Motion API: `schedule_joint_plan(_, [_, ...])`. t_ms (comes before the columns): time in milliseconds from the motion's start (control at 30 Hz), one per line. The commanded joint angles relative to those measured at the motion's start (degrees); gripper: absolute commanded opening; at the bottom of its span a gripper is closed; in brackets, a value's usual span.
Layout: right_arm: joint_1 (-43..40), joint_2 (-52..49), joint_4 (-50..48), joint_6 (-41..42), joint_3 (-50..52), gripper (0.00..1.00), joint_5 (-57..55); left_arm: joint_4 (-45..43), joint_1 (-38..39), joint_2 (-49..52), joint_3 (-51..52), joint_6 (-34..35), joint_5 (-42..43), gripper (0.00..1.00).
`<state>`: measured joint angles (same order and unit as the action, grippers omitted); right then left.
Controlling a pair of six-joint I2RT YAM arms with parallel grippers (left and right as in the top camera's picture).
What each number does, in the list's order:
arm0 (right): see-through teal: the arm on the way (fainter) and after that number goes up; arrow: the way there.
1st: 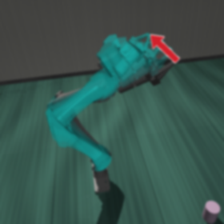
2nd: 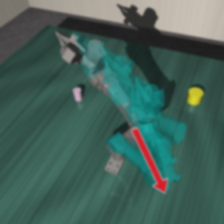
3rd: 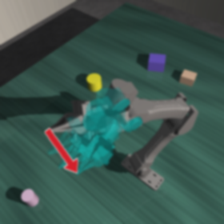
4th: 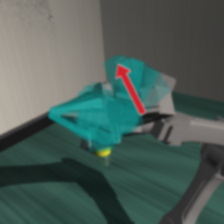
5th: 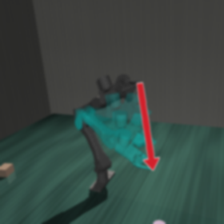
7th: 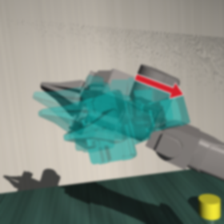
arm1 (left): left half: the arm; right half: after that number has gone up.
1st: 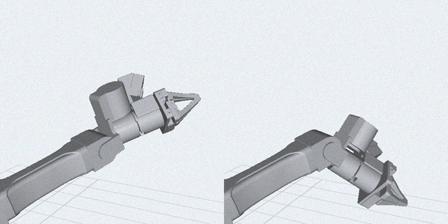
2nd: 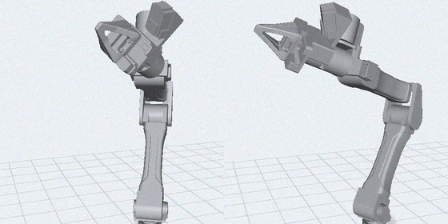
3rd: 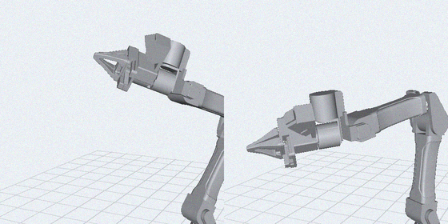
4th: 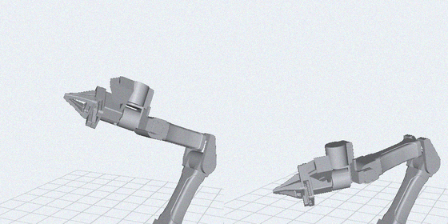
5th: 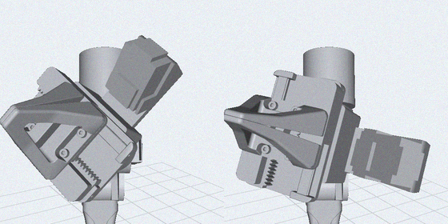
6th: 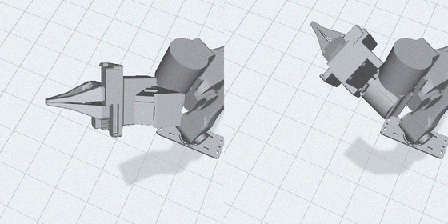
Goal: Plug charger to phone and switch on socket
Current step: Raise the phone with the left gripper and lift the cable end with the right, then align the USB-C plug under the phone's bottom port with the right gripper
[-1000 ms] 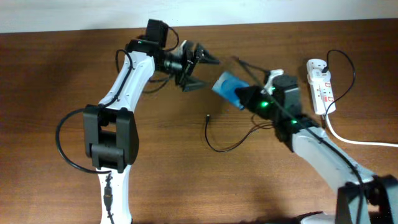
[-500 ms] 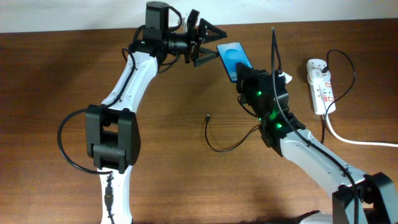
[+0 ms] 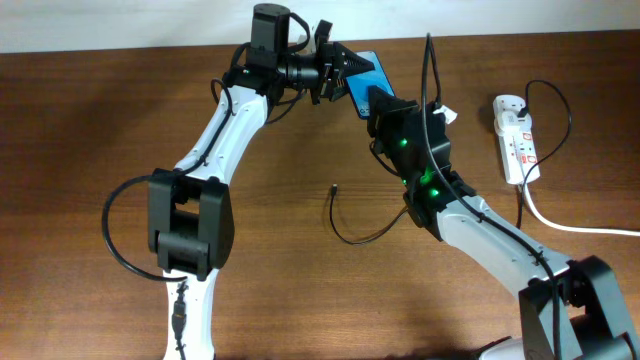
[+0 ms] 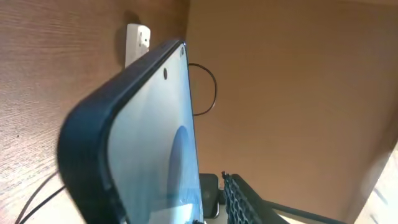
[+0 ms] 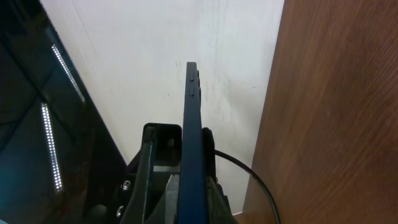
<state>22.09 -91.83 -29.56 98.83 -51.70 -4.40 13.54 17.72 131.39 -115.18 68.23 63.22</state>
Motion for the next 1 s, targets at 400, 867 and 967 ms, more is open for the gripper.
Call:
schedule_joint_plan(400, [2.5, -0.4, 2.4, -4.8, -0.7, 0.56, 2.2, -1.0, -3.1, -0.3, -0.7, -4.0, -5.6, 0.0])
schedule_joint_plan(867, [-0.3, -6.2, 38.4, -57.1, -6.8, 0.58, 27.2, 12.7, -24.5, -0.3, -0.7, -24.7, 15.9, 0.0])
schedule_joint_plan(967, [-0.3, -17.7, 48.2, -58.6, -16.7, 0.41, 32.4, 12.7, -25.1, -0.3, -0.7, -25.1, 16.1, 0.0])
